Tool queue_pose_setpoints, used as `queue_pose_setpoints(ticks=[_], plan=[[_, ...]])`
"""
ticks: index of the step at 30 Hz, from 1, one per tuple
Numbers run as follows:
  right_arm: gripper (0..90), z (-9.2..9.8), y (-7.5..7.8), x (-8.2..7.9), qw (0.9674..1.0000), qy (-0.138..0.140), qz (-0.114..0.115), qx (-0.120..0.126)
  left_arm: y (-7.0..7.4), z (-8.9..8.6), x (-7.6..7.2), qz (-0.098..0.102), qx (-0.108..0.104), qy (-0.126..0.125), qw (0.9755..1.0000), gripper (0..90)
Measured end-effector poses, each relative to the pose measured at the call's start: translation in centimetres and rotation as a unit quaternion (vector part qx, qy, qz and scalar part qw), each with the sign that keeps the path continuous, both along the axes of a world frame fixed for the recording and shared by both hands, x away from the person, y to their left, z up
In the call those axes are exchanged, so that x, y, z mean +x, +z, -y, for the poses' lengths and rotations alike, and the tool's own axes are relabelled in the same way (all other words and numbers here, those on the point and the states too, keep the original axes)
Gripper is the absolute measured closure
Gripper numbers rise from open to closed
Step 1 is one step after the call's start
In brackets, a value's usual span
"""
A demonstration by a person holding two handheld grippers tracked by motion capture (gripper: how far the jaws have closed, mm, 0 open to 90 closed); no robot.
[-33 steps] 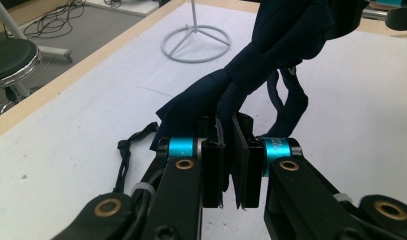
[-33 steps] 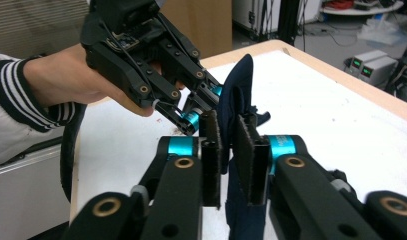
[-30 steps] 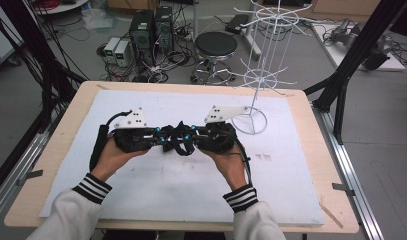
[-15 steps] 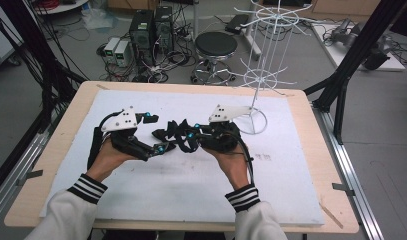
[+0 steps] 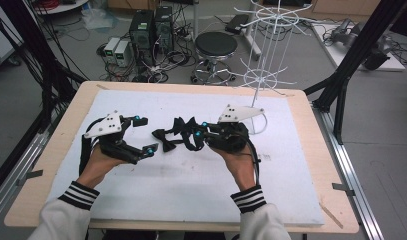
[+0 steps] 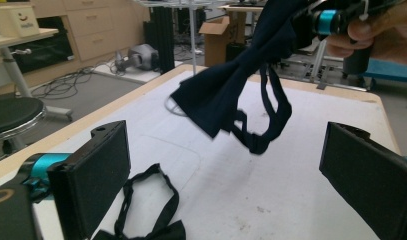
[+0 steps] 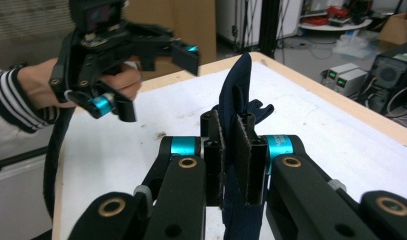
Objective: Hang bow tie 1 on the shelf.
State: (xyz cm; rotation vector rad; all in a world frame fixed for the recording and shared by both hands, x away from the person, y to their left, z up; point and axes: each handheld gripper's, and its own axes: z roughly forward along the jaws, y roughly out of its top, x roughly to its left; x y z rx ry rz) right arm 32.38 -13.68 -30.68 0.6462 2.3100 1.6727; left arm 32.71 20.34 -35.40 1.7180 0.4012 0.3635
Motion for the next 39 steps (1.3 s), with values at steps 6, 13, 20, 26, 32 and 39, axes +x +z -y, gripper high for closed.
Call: queue_pose_setpoints(ticks=[6, 13, 20, 26, 32, 39], plan=[[84.0, 1.5, 0.3, -0.2, 0.9996, -0.023, 0.013, 0.009, -0.9, -1.4, -0.8, 0.006, -0.001, 0.019, 0.9998, 6.6], [83.9, 3.4, 0.5, -0.3, 0.9985, -0.046, 0.022, 0.02, -2.2, -2.7, -1.8, 0.012, -0.014, 0.032, 0.9993, 6.6], [83.9, 5.8, 0.8, -0.5, 0.9968, -0.068, 0.028, 0.032, -3.0, -3.6, -2.5, 0.026, -0.018, 0.055, 0.998, 6.6], [83.9, 8.0, 1.4, -0.6, 0.9945, -0.087, 0.033, 0.048, -3.6, -3.9, -2.6, 0.026, -0.024, 0.059, 0.9976, 6.6], [83.9, 9.9, 1.7, -0.6, 0.9925, -0.102, 0.039, 0.053, -4.0, -4.2, -2.7, 0.027, -0.029, 0.061, 0.9973, 6.6], [83.9, 11.9, 2.2, 0.0, 0.9906, -0.11, 0.041, 0.071, -4.6, -4.2, -2.7, 0.033, -0.032, 0.065, 0.9968, 6.6]])
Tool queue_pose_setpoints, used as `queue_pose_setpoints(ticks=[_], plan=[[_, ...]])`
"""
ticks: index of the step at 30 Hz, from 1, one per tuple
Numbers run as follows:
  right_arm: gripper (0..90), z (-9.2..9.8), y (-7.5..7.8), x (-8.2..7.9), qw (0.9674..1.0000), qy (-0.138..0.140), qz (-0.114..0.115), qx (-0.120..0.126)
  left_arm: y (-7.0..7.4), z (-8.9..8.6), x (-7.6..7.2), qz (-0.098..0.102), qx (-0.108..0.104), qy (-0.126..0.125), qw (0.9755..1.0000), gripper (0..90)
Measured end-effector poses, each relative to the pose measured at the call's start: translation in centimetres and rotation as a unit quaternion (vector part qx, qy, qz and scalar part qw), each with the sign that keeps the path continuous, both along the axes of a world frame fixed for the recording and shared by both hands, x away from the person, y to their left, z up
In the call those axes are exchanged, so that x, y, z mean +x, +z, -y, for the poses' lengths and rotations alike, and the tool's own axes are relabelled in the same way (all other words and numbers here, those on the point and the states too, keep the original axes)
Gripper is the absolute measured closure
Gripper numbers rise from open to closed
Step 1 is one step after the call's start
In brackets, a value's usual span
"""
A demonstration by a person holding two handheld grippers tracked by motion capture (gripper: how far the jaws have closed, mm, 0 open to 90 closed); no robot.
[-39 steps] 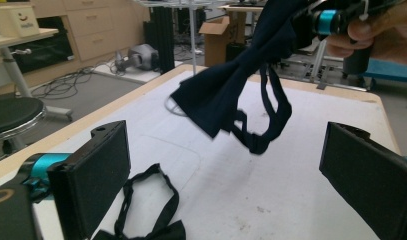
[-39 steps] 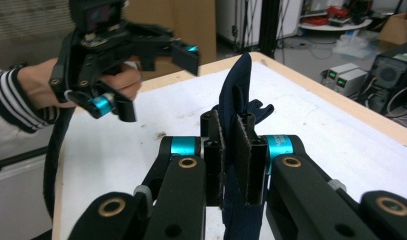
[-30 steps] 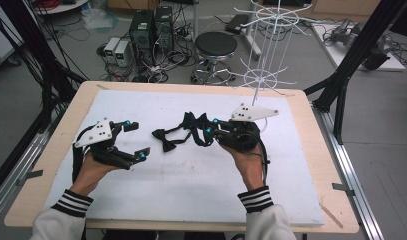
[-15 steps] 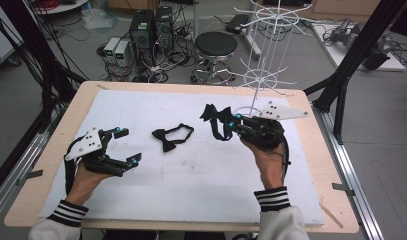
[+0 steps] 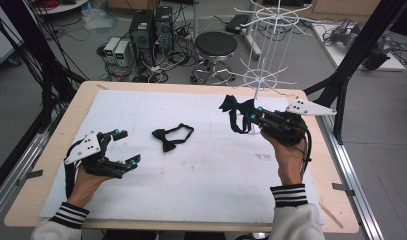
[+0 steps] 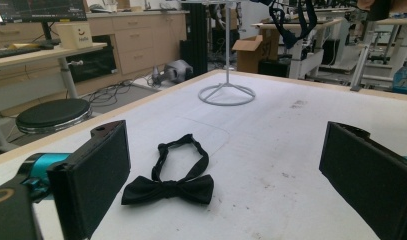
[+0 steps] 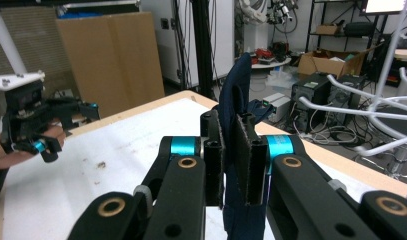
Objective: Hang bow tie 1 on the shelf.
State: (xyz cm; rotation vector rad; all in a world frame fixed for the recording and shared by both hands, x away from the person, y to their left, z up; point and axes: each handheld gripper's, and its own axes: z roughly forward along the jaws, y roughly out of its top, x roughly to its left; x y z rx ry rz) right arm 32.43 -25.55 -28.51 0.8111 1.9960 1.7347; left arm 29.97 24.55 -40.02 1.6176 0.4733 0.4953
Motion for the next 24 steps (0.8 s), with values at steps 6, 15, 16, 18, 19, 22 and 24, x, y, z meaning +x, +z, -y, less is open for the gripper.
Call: queue_pose_setpoints(ticks=[6, 15, 16, 18, 19, 22, 24], plan=[[83.9, 1.1, 0.5, 0.8, 0.9999, -0.012, 0.002, -0.002, -0.5, -0.2, -0.1, 0.013, -0.006, 0.011, 0.9998, 6.6], [83.8, 2.0, 1.1, 1.8, 0.9998, -0.018, 0.01, -0.007, -0.6, -0.5, -0.1, 0.017, -0.005, 0.011, 0.9998, 6.6], [83.8, 2.1, 1.2, 1.9, 0.9998, -0.019, 0.008, -0.006, -0.6, -0.5, -0.1, 0.016, -0.005, 0.011, 0.9998, 6.6], [83.8, 2.4, 1.3, 2.1, 0.9997, -0.022, 0.008, -0.008, -0.6, -0.5, -0.1, 0.017, -0.006, 0.012, 0.9998, 6.6], [83.8, 2.5, 1.3, 2.3, 0.9997, -0.023, 0.009, -0.009, -0.6, -0.6, -0.1, 0.017, -0.007, 0.013, 0.9997, 6.6], [83.8, 2.6, 1.4, 2.6, 0.9995, -0.026, 0.009, -0.013, -0.6, -0.7, -0.1, 0.014, -0.009, 0.014, 0.9998, 6.6], [83.8, 2.7, 1.3, 2.8, 0.9994, -0.03, 0.009, -0.017, -0.6, -0.8, -0.1, 0.014, -0.011, 0.015, 0.9997, 6.6]])
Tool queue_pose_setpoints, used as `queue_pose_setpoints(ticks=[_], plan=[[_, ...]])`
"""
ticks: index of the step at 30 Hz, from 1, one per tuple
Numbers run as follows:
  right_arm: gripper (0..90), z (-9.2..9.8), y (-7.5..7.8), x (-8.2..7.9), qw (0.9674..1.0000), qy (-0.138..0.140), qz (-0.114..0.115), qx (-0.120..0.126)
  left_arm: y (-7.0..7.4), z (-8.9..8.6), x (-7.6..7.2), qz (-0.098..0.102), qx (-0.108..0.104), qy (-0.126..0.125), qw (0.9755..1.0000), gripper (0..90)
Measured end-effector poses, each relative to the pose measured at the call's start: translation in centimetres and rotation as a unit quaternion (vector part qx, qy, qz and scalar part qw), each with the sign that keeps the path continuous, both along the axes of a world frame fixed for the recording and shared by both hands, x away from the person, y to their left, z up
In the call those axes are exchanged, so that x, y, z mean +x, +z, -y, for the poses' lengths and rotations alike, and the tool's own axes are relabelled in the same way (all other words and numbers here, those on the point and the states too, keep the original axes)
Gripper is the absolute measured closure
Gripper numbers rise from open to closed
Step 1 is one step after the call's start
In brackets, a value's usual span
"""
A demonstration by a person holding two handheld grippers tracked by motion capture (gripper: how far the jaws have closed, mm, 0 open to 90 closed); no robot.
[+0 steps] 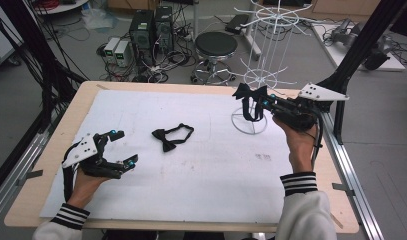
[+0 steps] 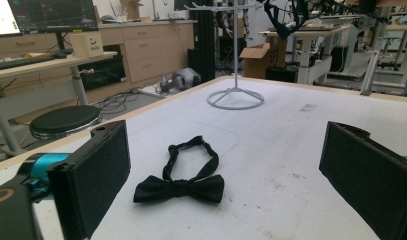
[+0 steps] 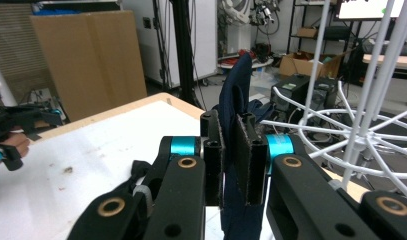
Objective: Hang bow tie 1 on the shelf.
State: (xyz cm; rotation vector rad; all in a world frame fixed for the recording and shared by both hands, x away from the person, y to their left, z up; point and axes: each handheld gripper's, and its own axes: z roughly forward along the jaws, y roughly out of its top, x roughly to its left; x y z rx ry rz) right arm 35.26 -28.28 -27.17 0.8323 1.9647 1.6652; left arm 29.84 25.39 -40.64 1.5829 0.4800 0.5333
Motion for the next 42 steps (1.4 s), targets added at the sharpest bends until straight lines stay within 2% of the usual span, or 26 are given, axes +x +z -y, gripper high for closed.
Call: queue_pose_setpoints(ticks=[22, 30, 37, 42], plan=[[83.5, 1.6, -0.7, 2.1, 0.9995, -0.027, -0.015, 0.01, 0.0, -0.3, -0.1, 0.001, 0.002, 0.009, 1.0, 6.6], [83.1, 1.7, -1.0, 2.7, 0.9989, -0.036, -0.026, 0.014, 0.1, -0.4, -0.2, 0.002, -0.006, 0.007, 1.0, 6.6], [82.3, 1.5, -1.1, 2.8, 0.9987, -0.037, -0.034, 0.009, 0.1, -0.5, -0.1, -0.002, -0.006, 0.009, 0.9999, 6.6], [80.9, 1.1, -1.2, 2.9, 0.9991, -0.027, -0.032, 0.006, 0.1, -0.4, -0.2, -0.003, -0.006, 0.008, 0.9999, 6.6]])
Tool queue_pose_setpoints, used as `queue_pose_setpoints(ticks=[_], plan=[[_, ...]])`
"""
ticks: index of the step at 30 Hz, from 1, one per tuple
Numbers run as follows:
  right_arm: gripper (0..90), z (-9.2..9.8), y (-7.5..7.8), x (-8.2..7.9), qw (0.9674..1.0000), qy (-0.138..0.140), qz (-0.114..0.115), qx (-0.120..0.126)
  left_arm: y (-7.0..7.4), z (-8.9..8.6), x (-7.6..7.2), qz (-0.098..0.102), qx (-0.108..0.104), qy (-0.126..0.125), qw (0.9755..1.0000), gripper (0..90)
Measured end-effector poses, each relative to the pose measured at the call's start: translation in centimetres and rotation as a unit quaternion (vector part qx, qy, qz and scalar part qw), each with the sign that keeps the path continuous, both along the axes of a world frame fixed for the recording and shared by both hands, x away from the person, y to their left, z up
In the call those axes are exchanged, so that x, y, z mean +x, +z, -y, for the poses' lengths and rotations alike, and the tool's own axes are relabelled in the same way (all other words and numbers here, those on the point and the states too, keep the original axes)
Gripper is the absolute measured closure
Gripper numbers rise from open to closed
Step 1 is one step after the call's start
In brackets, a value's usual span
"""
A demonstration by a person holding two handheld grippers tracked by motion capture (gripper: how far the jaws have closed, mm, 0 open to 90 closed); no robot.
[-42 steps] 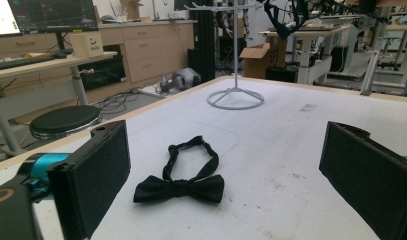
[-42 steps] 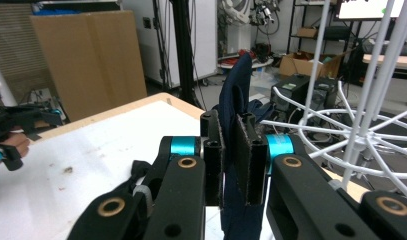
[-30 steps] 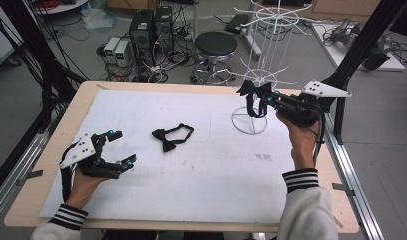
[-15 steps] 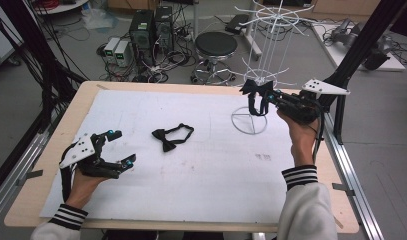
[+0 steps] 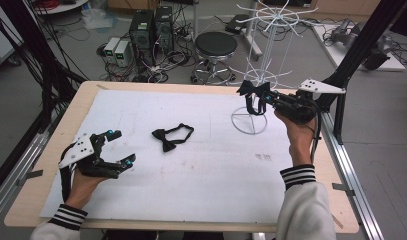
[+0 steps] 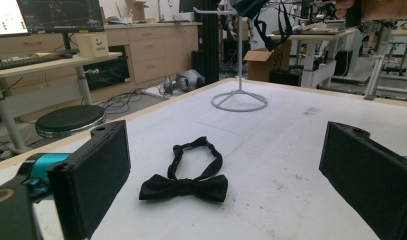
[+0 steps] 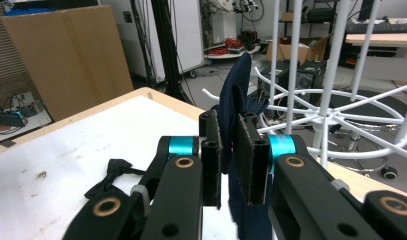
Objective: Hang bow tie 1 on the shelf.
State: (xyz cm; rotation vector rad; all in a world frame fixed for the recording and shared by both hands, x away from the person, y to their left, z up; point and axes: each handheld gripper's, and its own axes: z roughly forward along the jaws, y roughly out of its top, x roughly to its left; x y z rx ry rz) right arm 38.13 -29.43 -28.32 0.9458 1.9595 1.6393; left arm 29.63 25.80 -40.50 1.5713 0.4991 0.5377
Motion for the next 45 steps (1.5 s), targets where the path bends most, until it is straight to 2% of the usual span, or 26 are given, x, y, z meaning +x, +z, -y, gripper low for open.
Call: queue_pose_setpoints(ticks=[2, 5, 8, 12, 16, 18, 20, 22, 26, 29, 36, 43, 45], plan=[[77.9, -0.2, -0.1, 0.1, 1.0, 0.002, -0.006, 0.003, 0.0, 0.0, 0.0, 0.0, 0.002, 0.0, 1.0, 6.6], [74.6, -0.4, -0.1, 0.2, 0.9999, -0.004, -0.008, -0.005, 0.0, 0.0, -0.1, 0.001, 0.003, 0.0, 1.0, 6.6], [75.4, -0.5, -0.1, 0.2, 1.0, -0.003, -0.004, -0.006, 0.0, 0.0, -0.1, 0.0, 0.002, 0.001, 1.0, 6.6], [70.1, -0.6, -0.1, 0.1, 1.0, -0.004, -0.006, -0.001, 0.0, 0.0, -0.1, 0.0, 0.003, 0.001, 1.0, 6.6], [57.0, -0.6, -0.1, 0.0, 0.9999, -0.01, -0.002, 0.003, 0.0, 0.1, 0.0, -0.001, 0.005, -0.001, 1.0, 6.6], [44.8, -0.8, 0.1, -0.1, 0.9999, -0.016, 0.006, 0.003, 0.0, 0.1, 0.0, -0.002, 0.003, 0.0, 1.0, 6.6], [38.7, -0.9, 0.2, -0.2, 0.9997, -0.019, 0.013, 0.006, 0.0, 0.2, 0.0, -0.001, 0.005, -0.001, 1.0, 6.6], [25.1, -1.0, 0.3, -0.4, 0.999, -0.039, 0.021, 0.005, 0.0, 0.2, 0.0, -0.001, 0.005, -0.001, 1.0, 6.6], [11.7, -0.8, 0.6, -1.0, 0.9973, -0.064, 0.034, 0.005, 0.0, 0.2, -0.1, -0.001, 0.005, 0.0, 1.0, 6.6], [10.8, -0.7, 0.9, -1.8, 0.9964, -0.062, 0.057, 0.011, 0.0, 0.2, 0.0, -0.001, 0.004, 0.001, 1.0, 6.6], [10.5, -0.8, 0.5, -3.9, 0.9957, -0.04, 0.082, 0.015, 0.0, 0.5, 0.0, -0.003, 0.005, 0.002, 1.0, 6.6], [10.5, -1.5, -0.9, -6.0, 0.9941, -0.029, 0.102, 0.023, 0.2, 0.7, 0.1, -0.004, 0.01, 0.004, 0.9999, 6.6], [10.5, -1.8, -1.4, -6.5, 0.9933, -0.028, 0.11, 0.018, 0.2, 0.6, 0.1, -0.003, 0.008, 0.005, 1.0, 6.6]])
